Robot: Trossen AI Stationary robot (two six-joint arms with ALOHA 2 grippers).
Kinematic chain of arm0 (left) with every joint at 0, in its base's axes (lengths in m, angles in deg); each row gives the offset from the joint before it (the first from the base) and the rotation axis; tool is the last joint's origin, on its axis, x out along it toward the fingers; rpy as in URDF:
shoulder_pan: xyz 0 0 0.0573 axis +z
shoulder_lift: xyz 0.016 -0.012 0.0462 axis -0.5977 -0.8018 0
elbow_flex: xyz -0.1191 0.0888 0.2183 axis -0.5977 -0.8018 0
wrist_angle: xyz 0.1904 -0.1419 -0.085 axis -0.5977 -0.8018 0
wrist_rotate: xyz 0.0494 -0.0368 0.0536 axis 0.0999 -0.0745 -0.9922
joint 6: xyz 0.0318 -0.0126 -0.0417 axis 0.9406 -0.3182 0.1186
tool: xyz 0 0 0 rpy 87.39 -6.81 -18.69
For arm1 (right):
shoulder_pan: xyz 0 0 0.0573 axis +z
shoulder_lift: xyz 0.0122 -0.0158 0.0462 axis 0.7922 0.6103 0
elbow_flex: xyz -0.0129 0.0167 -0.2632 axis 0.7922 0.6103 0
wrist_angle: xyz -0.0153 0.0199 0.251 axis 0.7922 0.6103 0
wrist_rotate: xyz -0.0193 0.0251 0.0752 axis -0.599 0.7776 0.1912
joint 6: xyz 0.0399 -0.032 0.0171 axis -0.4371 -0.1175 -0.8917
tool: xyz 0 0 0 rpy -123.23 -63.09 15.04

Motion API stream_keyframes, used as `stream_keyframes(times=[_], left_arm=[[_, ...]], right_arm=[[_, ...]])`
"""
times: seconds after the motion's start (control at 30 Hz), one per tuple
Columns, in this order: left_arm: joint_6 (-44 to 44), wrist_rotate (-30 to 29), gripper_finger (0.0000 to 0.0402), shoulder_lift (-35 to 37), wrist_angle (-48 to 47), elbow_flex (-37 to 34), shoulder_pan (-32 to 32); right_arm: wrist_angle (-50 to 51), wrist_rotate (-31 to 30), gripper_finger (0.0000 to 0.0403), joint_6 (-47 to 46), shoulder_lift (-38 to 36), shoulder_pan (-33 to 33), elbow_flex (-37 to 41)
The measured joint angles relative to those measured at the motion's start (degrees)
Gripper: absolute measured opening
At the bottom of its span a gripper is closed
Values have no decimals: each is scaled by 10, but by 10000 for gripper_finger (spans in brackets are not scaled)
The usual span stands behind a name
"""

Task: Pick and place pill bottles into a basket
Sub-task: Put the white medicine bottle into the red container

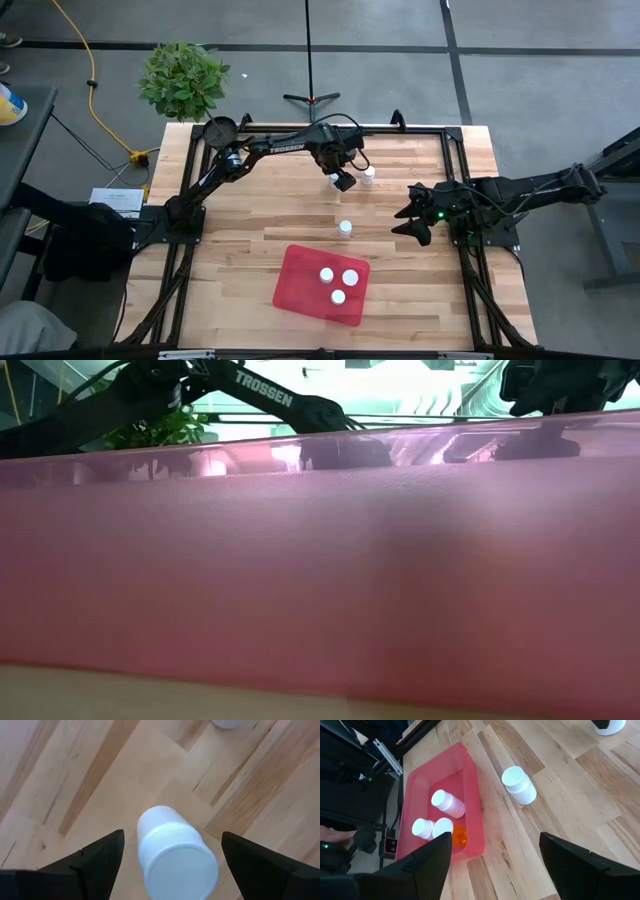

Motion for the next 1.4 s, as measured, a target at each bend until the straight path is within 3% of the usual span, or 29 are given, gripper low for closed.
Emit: stream_keyframes(times=[0.2,0.6,0.83,0.97,1.23,1.4], left_arm=[[0,0,345,0,8,0,0],[5,16,213,0,0,0,0],[22,15,210,1,-44,0,0],[46,14,213,0,-120,15,0],[66,15,210,0,-224,97,0],[61,61,210,29,-246,100,0]], right_arm=[[4,0,291,3,0,0,0],[6,0,291,7,0,0,0],[8,0,291,7,0,0,0],[8,0,291,7,0,0,0],[8,0,291,7,0,0,0],[8,0,291,7,0,0,0]])
